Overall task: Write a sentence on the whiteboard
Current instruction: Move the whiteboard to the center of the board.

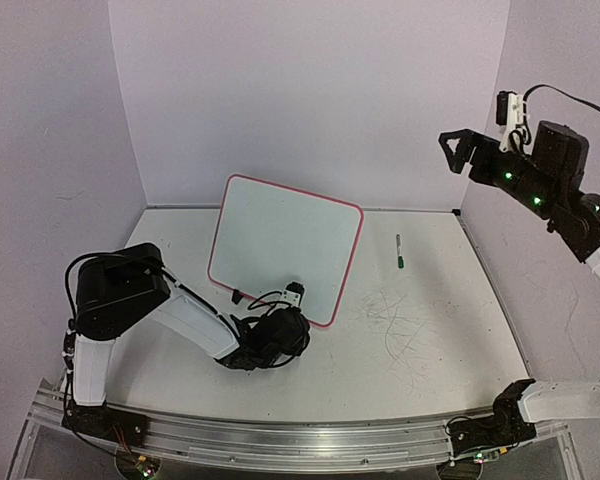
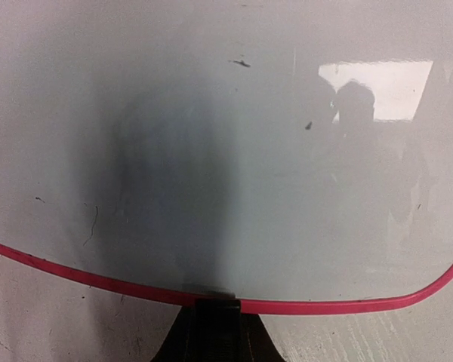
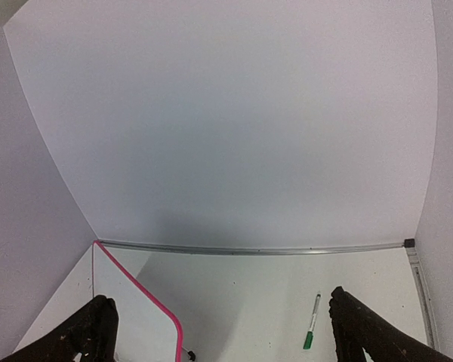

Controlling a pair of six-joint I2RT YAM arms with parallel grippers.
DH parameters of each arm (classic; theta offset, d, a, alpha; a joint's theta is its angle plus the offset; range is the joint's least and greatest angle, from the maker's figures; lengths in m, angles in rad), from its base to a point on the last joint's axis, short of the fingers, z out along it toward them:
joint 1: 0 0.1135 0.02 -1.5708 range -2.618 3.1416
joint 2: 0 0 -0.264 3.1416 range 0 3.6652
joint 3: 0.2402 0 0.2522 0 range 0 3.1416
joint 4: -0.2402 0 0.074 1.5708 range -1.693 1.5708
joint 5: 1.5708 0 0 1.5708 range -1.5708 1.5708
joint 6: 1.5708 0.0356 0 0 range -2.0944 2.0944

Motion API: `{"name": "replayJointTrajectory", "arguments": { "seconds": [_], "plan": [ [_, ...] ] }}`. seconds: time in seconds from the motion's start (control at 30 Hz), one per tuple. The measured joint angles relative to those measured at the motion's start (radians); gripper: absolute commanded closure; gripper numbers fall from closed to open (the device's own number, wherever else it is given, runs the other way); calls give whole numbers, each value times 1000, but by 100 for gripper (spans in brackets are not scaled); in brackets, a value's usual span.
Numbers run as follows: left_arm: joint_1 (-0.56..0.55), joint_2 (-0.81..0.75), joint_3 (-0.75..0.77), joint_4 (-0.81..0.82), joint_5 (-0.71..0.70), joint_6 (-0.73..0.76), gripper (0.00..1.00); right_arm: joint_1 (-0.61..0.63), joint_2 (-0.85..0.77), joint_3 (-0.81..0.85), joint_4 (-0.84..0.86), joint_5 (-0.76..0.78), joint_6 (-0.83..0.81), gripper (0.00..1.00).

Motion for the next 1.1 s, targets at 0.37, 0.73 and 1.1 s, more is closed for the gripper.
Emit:
{"name": "replayJointTrajectory", "arguments": {
  "seconds": [0.37,0.73,1.1],
  "plan": [
    [3,8,50,-70,25,-13,49,1,205,3,-114,-30,71,2],
    [4,-228,-72,-93,97,53,14,137,304,3,-174,1,181,2],
    [99,-838,-342,-184,120,114,4,531,466,27,-263,171,388,11]
  ]
}}
